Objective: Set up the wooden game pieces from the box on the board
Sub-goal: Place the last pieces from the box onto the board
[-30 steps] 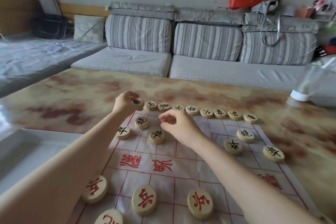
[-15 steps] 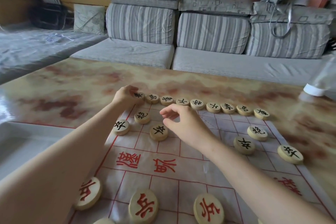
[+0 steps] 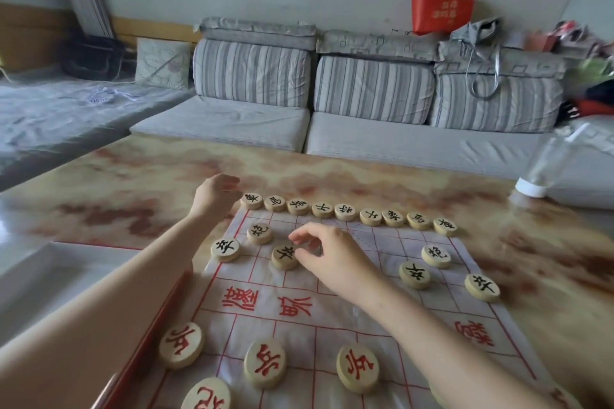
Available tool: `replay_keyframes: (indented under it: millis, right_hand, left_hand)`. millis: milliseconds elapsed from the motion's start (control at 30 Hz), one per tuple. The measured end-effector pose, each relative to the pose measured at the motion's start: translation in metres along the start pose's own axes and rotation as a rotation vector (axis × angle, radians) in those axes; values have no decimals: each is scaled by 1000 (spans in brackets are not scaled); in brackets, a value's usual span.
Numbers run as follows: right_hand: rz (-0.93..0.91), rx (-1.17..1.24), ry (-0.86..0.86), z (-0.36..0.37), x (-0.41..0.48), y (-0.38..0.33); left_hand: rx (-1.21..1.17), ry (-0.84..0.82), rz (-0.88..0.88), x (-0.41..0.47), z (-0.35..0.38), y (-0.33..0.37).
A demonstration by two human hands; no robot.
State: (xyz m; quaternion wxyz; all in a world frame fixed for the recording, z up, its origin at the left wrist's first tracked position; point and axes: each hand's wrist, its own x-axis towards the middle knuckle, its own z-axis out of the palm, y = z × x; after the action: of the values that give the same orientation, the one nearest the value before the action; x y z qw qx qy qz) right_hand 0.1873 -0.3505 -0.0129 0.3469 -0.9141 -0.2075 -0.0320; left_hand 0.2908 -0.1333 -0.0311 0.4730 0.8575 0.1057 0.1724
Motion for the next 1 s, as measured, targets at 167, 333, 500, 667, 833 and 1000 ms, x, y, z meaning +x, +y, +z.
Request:
replay_keyframes:
  millis: [167,333,500,667,833,1000]
  right_hand:
    - [32,46,-31,-10,-33,-25]
    - [86,140,-93,3,-74,-50]
    - [87,62,-147,19,-120,-72]
    - [98,53,-180,34,-163,-89]
    - [67,75,-175,52,-195,-103]
    - [48,30,-154,73,-212,-112]
  left_hand:
    - [-211,-57,69,-69,-29,31]
    - [-354,-92,128,-154,-65,38]
    - [-239,-190,119,-219,-85,29]
    - [-223,-161,138,-271,-110,24]
    - [-233,-71,165,-308,-134,-3]
    - [-130,-10,239,-333,-140,-32]
